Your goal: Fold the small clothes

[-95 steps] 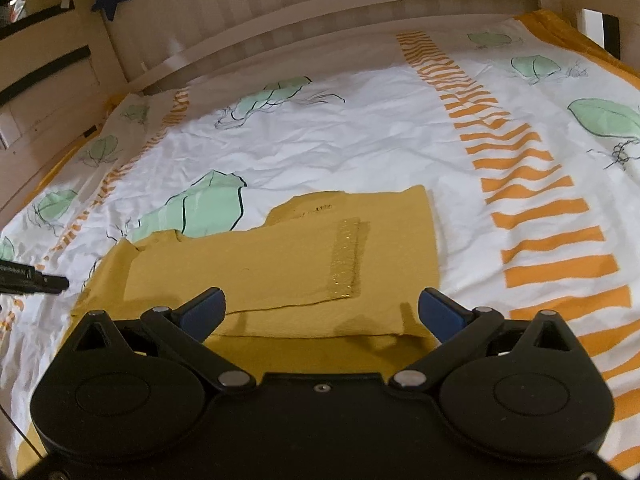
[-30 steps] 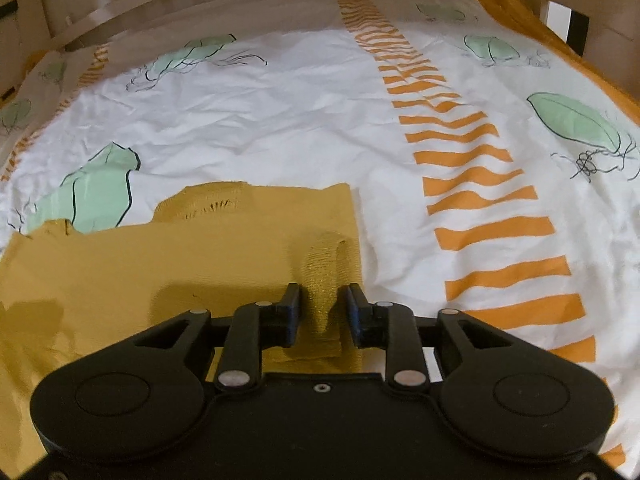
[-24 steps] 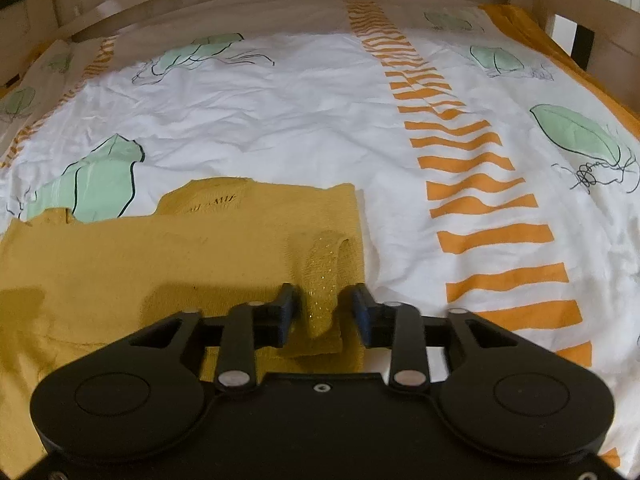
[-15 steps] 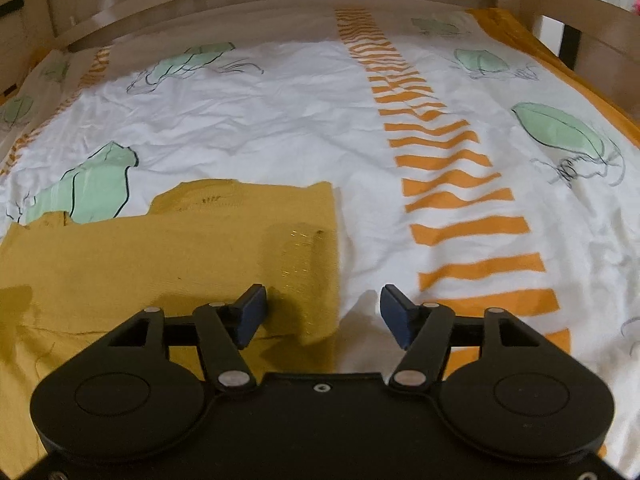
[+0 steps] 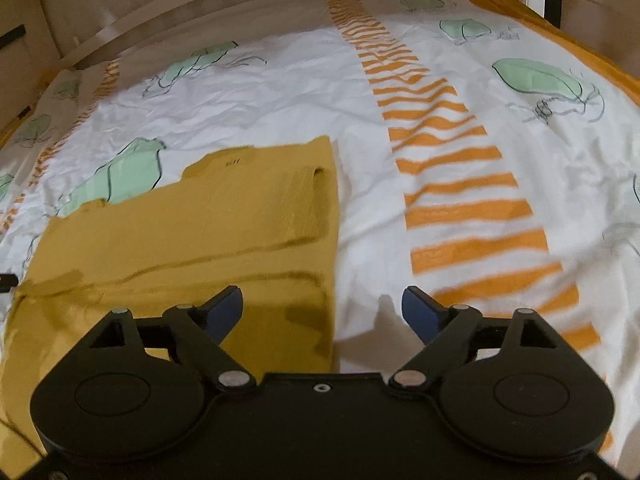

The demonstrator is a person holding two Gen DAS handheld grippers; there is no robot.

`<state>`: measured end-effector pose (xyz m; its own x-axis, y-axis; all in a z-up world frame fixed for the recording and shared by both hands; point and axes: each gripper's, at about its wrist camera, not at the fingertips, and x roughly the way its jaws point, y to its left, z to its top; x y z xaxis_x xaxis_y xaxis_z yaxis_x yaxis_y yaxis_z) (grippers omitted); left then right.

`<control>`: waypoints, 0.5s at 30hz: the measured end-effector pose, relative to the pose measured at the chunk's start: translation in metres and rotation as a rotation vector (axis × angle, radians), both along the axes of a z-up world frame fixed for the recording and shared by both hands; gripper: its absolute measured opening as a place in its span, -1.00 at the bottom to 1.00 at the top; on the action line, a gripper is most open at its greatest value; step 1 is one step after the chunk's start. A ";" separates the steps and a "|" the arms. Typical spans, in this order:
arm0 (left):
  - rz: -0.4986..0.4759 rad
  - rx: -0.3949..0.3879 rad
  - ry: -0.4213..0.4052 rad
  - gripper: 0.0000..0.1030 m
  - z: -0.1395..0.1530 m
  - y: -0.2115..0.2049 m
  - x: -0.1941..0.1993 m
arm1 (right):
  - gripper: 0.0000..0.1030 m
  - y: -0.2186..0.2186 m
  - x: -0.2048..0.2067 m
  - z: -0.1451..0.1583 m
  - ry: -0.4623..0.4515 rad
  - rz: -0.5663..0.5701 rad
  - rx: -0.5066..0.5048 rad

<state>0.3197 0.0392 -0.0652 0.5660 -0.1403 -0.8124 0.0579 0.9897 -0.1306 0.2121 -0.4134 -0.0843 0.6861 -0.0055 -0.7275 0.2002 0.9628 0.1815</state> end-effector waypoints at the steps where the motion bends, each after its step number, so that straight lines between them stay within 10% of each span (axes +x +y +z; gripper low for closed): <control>1: -0.005 -0.007 -0.003 -0.37 0.002 0.001 -0.004 | 0.74 0.001 -0.005 0.000 0.003 0.003 0.003; 15: -0.053 -0.074 0.019 -0.37 0.004 -0.005 -0.024 | 0.79 0.006 0.011 0.012 -0.117 0.038 0.085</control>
